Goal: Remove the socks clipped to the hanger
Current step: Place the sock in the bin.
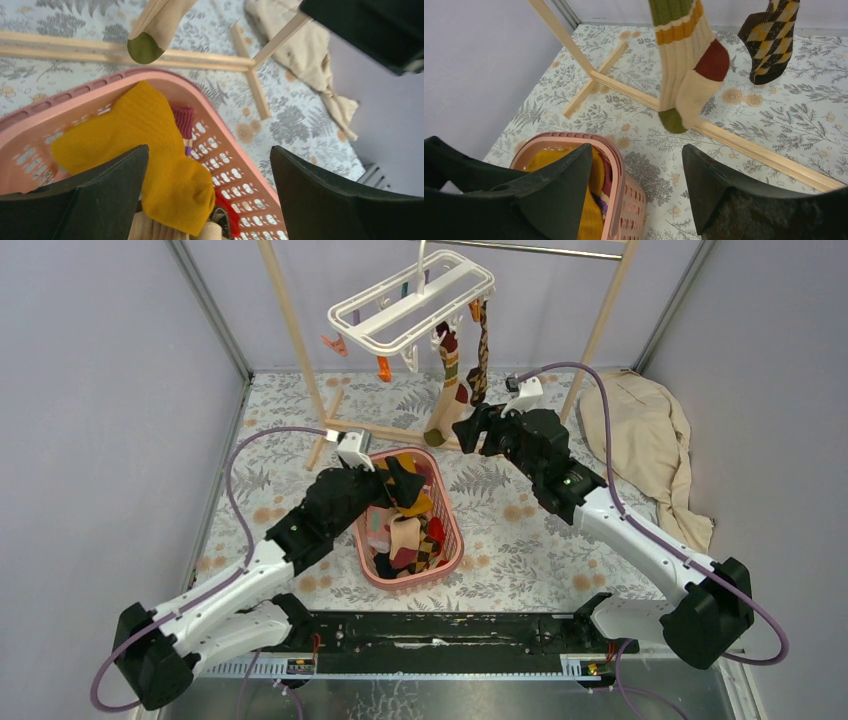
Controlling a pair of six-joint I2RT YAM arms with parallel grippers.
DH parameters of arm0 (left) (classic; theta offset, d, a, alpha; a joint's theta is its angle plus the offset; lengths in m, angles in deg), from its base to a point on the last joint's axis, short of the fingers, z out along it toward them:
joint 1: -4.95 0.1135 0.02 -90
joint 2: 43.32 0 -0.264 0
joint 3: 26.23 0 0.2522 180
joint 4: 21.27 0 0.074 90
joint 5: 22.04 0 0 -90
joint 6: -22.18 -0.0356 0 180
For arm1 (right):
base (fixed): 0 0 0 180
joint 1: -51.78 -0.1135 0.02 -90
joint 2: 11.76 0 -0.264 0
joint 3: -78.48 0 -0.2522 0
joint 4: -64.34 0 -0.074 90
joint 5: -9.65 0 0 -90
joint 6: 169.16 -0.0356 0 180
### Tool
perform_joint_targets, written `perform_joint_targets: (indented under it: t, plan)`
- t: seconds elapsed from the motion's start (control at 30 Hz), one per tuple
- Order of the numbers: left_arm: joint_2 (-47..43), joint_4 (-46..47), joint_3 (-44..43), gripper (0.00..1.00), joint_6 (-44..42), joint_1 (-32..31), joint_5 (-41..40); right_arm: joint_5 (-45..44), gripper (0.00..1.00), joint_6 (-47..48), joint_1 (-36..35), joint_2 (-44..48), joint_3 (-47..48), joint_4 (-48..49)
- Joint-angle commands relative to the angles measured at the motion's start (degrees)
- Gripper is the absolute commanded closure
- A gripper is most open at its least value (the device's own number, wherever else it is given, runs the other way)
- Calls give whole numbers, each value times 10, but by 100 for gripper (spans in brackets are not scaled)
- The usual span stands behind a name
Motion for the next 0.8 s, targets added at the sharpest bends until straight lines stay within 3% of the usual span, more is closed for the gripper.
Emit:
perform_joint_targets:
  t: [0.0, 0.13, 0.3, 0.53, 0.67, 0.77]
  plan:
    - [54, 73, 16, 1, -20, -11, -32, -29, 26, 19, 3, 31, 26, -15]
    - [97, 37, 19, 1, -10, -24, -67, -40, 26, 28, 4, 37, 29, -20]
    - [120, -6, 33, 10, 9, -42, -88, -42, 25, 31, 9, 33, 23, -12]
    - [139, -13, 62, 13, 28, -56, -74, -27, 25, 21, 26, 17, 13, 3]
    - [116, -30, 30, 11, 16, -62, -67, -11, 25, 12, 40, 8, 22, 8]
    - [88, -57, -16, 2, -11, -67, -58, -5, 25, 10, 51, -3, 36, 12]
